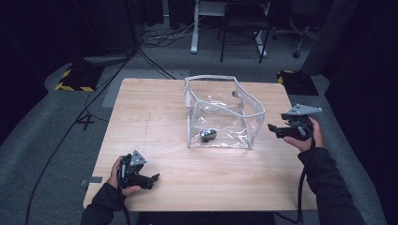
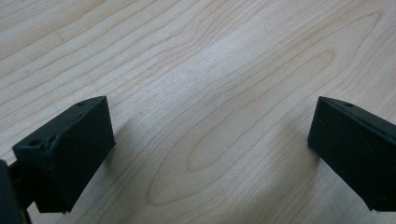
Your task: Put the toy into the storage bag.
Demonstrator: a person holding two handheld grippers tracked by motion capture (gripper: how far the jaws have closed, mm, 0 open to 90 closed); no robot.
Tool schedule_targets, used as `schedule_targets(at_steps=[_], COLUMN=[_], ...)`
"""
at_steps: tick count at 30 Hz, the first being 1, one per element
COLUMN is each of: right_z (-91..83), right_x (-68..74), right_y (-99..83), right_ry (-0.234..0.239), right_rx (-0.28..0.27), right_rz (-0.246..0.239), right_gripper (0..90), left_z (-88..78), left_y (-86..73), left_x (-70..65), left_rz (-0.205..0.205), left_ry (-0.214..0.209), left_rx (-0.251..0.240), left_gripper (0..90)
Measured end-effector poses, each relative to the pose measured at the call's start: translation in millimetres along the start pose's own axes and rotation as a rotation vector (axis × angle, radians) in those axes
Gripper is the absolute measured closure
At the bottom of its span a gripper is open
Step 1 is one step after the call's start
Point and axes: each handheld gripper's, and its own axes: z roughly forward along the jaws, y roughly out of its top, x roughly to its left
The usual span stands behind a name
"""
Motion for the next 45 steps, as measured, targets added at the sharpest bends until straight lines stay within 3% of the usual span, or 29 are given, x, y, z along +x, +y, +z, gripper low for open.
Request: schedule_targets(at_steps=[26,27,45], right_z=[7.7,7.8,11.4], right_x=[9.4,11.0,20.3], right_y=[-36.1,-36.9,-60.2], right_ry=[0.018,0.017,0.031], right_rx=[0.050,0.052,0.089], right_rz=[-0.013,0.005,-0.026], right_gripper=[26.6,26.5,26.1], left_z=[0.1,0.1,0.0], left_y=[-0.1,-0.1,0.0], left_x=[-0.1,-0.1,0.1], left_rz=[-0.002,-0.002,0.001], left_ry=[-0.002,-0.002,-0.001], left_rx=[0.000,0.000,0.000], left_gripper=[0.6,0.6,0.6])
